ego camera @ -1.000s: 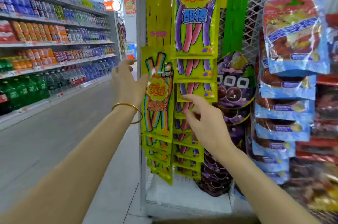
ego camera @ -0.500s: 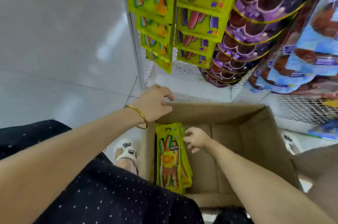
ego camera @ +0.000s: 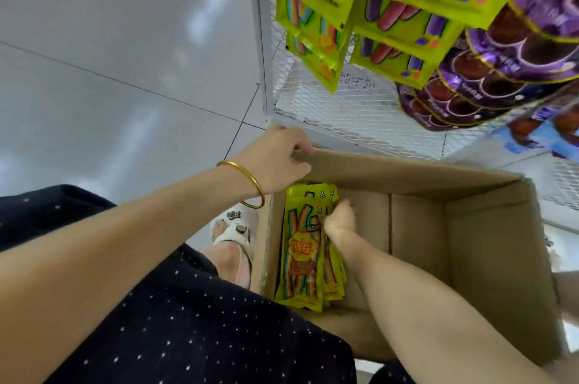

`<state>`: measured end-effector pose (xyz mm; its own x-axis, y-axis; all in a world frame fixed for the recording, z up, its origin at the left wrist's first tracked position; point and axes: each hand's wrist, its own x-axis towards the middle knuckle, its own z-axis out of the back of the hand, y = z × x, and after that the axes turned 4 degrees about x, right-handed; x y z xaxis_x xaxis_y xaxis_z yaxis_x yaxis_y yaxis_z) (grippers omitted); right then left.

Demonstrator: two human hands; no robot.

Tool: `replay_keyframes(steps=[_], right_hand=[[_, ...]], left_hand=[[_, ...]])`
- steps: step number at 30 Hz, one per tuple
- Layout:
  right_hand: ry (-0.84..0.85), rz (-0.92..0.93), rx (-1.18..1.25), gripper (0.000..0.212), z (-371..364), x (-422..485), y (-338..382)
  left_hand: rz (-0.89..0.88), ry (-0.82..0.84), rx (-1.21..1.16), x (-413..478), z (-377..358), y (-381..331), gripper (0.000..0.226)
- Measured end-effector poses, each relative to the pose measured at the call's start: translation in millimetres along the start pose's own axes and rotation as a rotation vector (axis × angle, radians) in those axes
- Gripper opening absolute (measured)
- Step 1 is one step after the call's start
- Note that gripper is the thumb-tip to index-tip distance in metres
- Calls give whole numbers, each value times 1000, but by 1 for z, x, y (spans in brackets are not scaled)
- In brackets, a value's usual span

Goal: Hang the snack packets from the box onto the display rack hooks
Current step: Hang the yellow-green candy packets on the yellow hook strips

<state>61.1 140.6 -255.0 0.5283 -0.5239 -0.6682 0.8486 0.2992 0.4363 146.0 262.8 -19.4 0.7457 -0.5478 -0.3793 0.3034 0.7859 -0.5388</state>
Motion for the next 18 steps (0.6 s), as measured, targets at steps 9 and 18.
replay_keyframes(steps=[9,18], right_hand=[[275,195,283,12,33,-20,17],[501,514,660,17,178,-98,69]], left_hand=[[-14,-34,-24,10,-2,-2,26],[-56,-115,77,5,6,-36,38]])
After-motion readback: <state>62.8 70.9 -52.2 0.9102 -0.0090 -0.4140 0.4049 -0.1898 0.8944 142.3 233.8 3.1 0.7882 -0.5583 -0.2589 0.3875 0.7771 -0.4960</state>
